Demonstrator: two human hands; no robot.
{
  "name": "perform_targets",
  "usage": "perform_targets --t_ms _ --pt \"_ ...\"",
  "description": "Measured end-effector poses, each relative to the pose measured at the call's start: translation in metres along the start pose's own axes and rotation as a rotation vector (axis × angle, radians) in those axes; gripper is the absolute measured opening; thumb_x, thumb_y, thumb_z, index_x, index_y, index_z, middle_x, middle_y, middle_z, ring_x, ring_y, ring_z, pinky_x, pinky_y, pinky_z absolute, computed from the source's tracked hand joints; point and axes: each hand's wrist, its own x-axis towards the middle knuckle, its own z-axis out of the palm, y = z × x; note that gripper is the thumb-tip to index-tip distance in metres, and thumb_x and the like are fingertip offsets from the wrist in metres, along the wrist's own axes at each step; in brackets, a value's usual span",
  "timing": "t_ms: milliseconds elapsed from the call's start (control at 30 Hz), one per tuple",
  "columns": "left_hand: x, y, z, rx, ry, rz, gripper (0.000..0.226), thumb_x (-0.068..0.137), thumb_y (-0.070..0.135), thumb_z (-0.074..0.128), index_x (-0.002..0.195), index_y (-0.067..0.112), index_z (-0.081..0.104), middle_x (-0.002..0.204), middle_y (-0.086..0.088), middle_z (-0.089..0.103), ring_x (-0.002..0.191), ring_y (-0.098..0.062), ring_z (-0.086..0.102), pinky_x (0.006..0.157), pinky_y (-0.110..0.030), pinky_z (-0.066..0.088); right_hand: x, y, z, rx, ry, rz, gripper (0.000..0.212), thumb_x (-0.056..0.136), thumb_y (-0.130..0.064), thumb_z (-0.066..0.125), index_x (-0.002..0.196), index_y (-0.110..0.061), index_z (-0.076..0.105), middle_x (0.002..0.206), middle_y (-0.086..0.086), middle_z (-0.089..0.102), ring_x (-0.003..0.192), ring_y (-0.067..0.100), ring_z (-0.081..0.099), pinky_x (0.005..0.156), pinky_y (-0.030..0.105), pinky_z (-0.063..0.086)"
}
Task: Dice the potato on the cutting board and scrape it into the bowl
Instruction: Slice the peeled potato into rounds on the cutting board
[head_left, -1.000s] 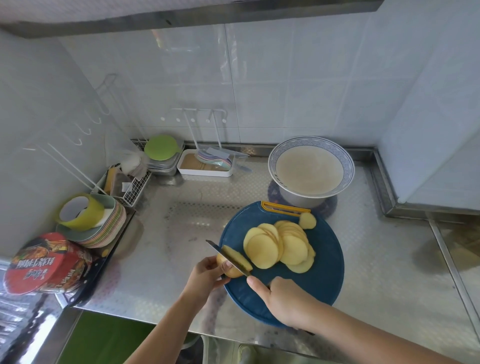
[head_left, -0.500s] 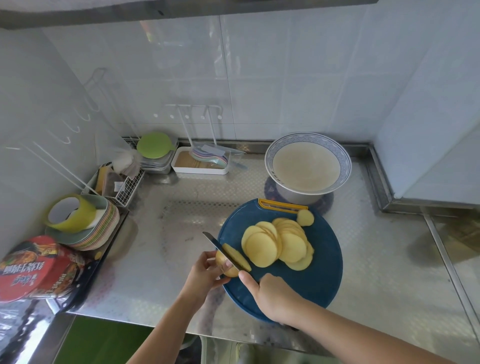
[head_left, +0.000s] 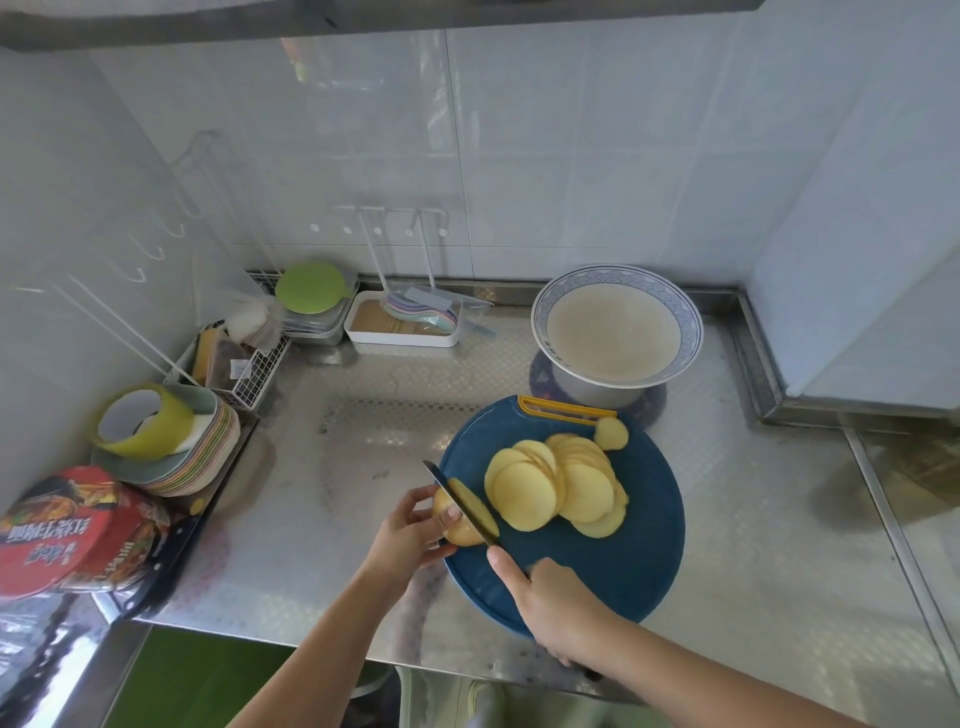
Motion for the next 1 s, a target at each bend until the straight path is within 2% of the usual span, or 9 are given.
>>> perform_targets --t_ms 133,267,500,733,833,900,1000 --pt "-0.002 -0.001 0.001 0.027 -0.014 0.002 0.062 0.066 0.026 0.077 0.122 0.017 0.053 0.112 -0.015 0.062 0.099 -0.03 0.066 0.081 -0.039 0.057 -0.002 0.022 0.009 -0.057 0.023 0.066 0.063 0.096 -0.07 0.02 0.066 -0.017 0.036 0.068 -0.003 0.042 0.06 0.01 0.041 0.05 0.021 0.03" --pt "-0.003 -0.005 0.001 0.018 -0.04 0.008 0.06 0.065 0.024 0.077 0.119 0.016 0.053 0.111 -0.016 0.063 0.097 -0.03 0.068 0.082 -0.038 0.057 0.002 0.026 0.015 -0.036 0.015 0.043 0.059 0.098 -0.067 0.022 0.065 -0.018 0.034 0.07 -0.002 0.04 0.067 0.013 0.042 0.052 0.021 0.03" --pt "-0.001 -0.003 0.0 0.011 -0.048 0.012 0.052 0.072 0.023 0.076 0.119 0.017 0.054 0.112 -0.015 0.063 0.096 -0.028 0.068 0.079 -0.035 0.057 0.014 0.019 0.016 0.001 0.025 0.073 0.064 0.096 -0.069 0.02 0.068 -0.015 0.04 0.072 -0.003 0.046 0.066 0.01 0.043 0.057 0.021 0.034" --pt "0.0 0.001 -0.002 0.018 -0.065 -0.001 0.057 0.069 0.026 0.076 0.12 0.016 0.053 0.111 -0.014 0.064 0.094 -0.025 0.069 0.078 -0.035 0.057 0.019 0.013 0.015 -0.033 0.001 0.099 0.065 0.095 -0.07 0.017 0.071 -0.014 0.043 0.073 -0.002 0.047 0.067 0.011 0.046 0.061 0.023 0.037" --pt "0.002 0.002 -0.001 0.05 -0.06 -0.002 0.048 0.077 0.021 0.074 0.12 0.016 0.053 0.112 -0.014 0.062 0.096 -0.027 0.068 0.083 -0.039 0.057 0.026 0.005 0.009 0.021 -0.046 0.128 0.069 0.095 -0.072 0.018 0.092 -0.009 0.048 0.069 0.001 0.046 0.055 0.012 0.047 0.051 0.022 0.041" --pt "0.002 0.0 0.0 0.055 -0.044 -0.006 0.044 0.081 0.019 0.073 0.12 0.017 0.053 0.112 -0.013 0.062 0.097 -0.028 0.067 0.083 -0.04 0.057 0.03 -0.004 0.003 0.067 -0.078 0.165 0.071 0.094 -0.073 0.018 0.104 -0.008 0.044 0.063 0.003 0.042 0.045 0.014 0.043 0.042 0.024 0.039" --pt "0.002 0.001 -0.001 0.034 -0.031 -0.006 0.045 0.08 0.021 0.073 0.121 0.017 0.053 0.112 -0.013 0.063 0.096 -0.027 0.068 0.078 -0.036 0.058 0.036 -0.007 0.003 0.08 -0.089 0.185 0.07 0.091 -0.076 0.018 0.098 -0.011 0.043 0.061 0.003 0.04 0.044 0.014 0.037 0.04 0.024 0.037"
